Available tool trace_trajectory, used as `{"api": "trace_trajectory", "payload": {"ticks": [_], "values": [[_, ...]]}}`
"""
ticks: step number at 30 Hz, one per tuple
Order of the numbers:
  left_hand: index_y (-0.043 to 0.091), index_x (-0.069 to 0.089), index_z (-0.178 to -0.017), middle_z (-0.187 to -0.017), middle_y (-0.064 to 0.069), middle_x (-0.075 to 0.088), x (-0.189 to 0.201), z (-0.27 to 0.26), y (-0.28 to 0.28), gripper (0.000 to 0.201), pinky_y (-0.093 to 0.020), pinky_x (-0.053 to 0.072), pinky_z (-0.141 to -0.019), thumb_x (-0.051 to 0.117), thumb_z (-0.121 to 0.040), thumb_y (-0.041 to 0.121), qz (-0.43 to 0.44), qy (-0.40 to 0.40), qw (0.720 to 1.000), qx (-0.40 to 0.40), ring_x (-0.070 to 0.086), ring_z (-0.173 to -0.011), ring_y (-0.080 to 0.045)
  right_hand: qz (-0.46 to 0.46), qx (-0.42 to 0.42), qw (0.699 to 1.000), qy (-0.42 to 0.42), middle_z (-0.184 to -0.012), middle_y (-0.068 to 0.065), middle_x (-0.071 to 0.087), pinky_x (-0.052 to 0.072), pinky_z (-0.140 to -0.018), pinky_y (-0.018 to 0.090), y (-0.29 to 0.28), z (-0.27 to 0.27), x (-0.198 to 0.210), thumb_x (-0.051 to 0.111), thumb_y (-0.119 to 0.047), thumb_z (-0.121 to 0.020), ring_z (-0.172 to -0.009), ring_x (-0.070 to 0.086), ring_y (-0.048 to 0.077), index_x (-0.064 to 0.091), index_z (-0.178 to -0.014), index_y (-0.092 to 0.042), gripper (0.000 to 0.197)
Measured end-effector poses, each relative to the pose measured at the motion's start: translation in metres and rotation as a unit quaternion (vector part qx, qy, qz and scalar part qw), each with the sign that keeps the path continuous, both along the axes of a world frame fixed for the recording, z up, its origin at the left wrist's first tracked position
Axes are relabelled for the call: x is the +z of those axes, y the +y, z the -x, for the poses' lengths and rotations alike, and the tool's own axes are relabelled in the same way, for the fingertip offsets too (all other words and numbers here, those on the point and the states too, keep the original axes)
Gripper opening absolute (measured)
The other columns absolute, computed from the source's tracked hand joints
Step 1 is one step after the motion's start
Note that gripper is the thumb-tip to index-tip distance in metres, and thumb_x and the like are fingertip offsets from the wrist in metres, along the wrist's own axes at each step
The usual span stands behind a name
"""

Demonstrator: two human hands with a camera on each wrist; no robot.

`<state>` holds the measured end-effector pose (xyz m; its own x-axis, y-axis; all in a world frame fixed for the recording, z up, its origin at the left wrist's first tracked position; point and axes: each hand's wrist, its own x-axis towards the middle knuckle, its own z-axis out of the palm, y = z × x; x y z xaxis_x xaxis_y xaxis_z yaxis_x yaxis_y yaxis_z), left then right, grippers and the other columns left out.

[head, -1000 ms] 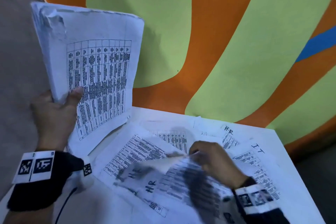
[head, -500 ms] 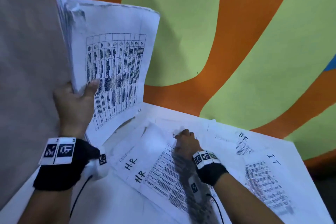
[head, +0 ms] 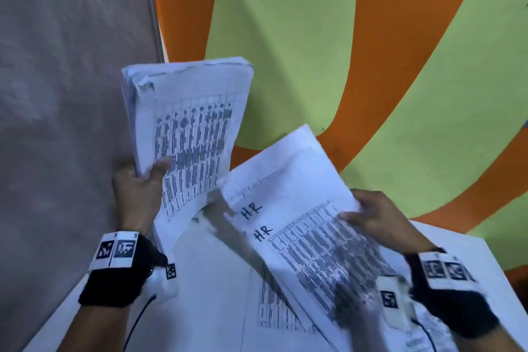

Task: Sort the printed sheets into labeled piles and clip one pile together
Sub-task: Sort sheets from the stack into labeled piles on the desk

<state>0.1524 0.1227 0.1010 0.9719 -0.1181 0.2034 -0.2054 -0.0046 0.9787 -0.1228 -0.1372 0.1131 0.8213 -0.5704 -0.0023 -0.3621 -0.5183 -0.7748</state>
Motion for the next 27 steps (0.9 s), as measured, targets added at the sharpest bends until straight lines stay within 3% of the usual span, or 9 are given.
{"api": "trace_trajectory", "payload": {"ticks": [5,8,14,18,19,21,23,25,27], "values": [[0.013,0.064,-0.086,-0.079,-0.001,0.061,-0.01,0.015,-0.026,0.028,-0.025,0.044,-0.07,0.075,-0.076,0.037,0.002,0.018,0.995,-0.094,0.055,-0.069,-0.01,-0.078,-0.038,0.98,-0.179,-0.093,-0.014,0.075,0.054,-0.069,0.014,-0.01,0.029,0.063,0.067,-0.007,-0.076,-0.082,0.069,0.004,0.069,-0.099,-0.011,0.024],[0.014,0.068,-0.09,-0.081,0.004,0.067,-0.007,0.04,-0.049,0.009,-0.018,0.048,-0.066,0.071,-0.082,0.016,0.006,0.021,0.985,-0.172,0.061,-0.066,0.005,-0.118,-0.092,0.961,-0.235,-0.095,-0.006,0.076,0.054,-0.069,0.016,-0.012,0.016,0.049,0.066,-0.01,-0.078,-0.082,0.068,0.008,0.069,-0.103,-0.004,0.026],[0.016,0.072,-0.099,-0.102,-0.005,0.074,-0.014,0.079,-0.075,0.031,-0.042,0.057,-0.082,0.072,-0.073,0.032,0.046,0.143,0.933,-0.326,0.07,-0.097,-0.026,-0.132,-0.208,0.946,-0.209,-0.106,0.035,0.064,0.052,-0.073,0.042,-0.014,0.007,0.001,0.068,-0.022,-0.085,-0.074,0.061,0.034,0.066,-0.099,0.009,0.034],[0.025,0.075,-0.096,-0.107,-0.013,0.072,-0.013,0.091,-0.077,0.018,-0.057,0.051,-0.089,0.07,-0.082,0.034,0.036,0.149,0.906,-0.394,0.067,-0.101,-0.034,-0.15,-0.182,0.953,-0.192,-0.085,-0.017,0.069,0.047,-0.062,0.008,-0.003,0.016,-0.007,0.058,-0.017,-0.093,-0.079,0.064,0.004,0.06,-0.12,-0.005,0.03],[0.021,0.074,-0.097,-0.105,-0.014,0.072,-0.01,0.094,-0.079,0.019,-0.057,0.052,-0.088,0.064,-0.085,0.032,0.02,0.154,0.902,-0.403,0.068,-0.098,-0.034,-0.149,-0.169,0.956,-0.189,-0.08,-0.019,0.067,0.048,-0.063,0.007,-0.001,0.018,-0.009,0.059,-0.014,-0.093,-0.075,0.063,-0.003,0.055,-0.125,-0.006,0.034],[0.015,0.068,-0.11,-0.115,-0.01,0.069,-0.012,0.097,-0.082,0.036,-0.045,0.053,-0.092,0.05,-0.093,0.041,-0.016,0.166,0.893,-0.417,0.067,-0.102,-0.019,-0.122,-0.174,0.957,-0.196,-0.111,-0.008,0.068,0.052,-0.091,0.021,0.001,0.018,-0.014,0.064,-0.01,-0.089,-0.101,0.064,0.003,0.048,-0.134,-0.009,0.047],[0.022,0.052,-0.129,-0.135,0.005,0.052,-0.011,0.101,-0.084,0.064,-0.031,0.043,-0.102,0.039,-0.087,0.068,0.002,0.176,0.891,-0.418,0.053,-0.114,-0.003,-0.084,-0.198,0.947,-0.238,-0.13,-0.001,0.059,0.039,-0.101,0.01,0.01,0.018,-0.01,0.065,-0.002,-0.086,-0.119,0.054,0.008,0.05,-0.13,-0.008,0.046],[0.028,0.06,-0.115,-0.107,0.013,0.064,-0.011,0.103,-0.089,0.073,-0.022,0.047,-0.083,0.05,-0.067,0.083,-0.011,0.086,0.899,-0.43,0.059,-0.095,-0.003,-0.024,-0.224,0.933,-0.282,-0.119,-0.003,0.061,0.034,-0.09,-0.005,0.021,0.017,-0.001,0.065,0.003,-0.085,-0.109,0.052,0.0,0.055,-0.116,-0.007,0.034],[0.029,0.066,-0.095,-0.08,0.022,0.07,-0.004,0.108,-0.093,0.041,-0.012,0.049,-0.067,0.072,-0.069,0.059,-0.029,0.0,0.918,-0.395,0.065,-0.076,0.005,0.004,-0.233,0.921,-0.313,-0.114,0.005,0.064,0.037,-0.084,-0.003,0.029,0.015,0.003,0.064,0.002,-0.085,-0.097,0.055,-0.004,0.057,-0.112,-0.002,0.028]]}}
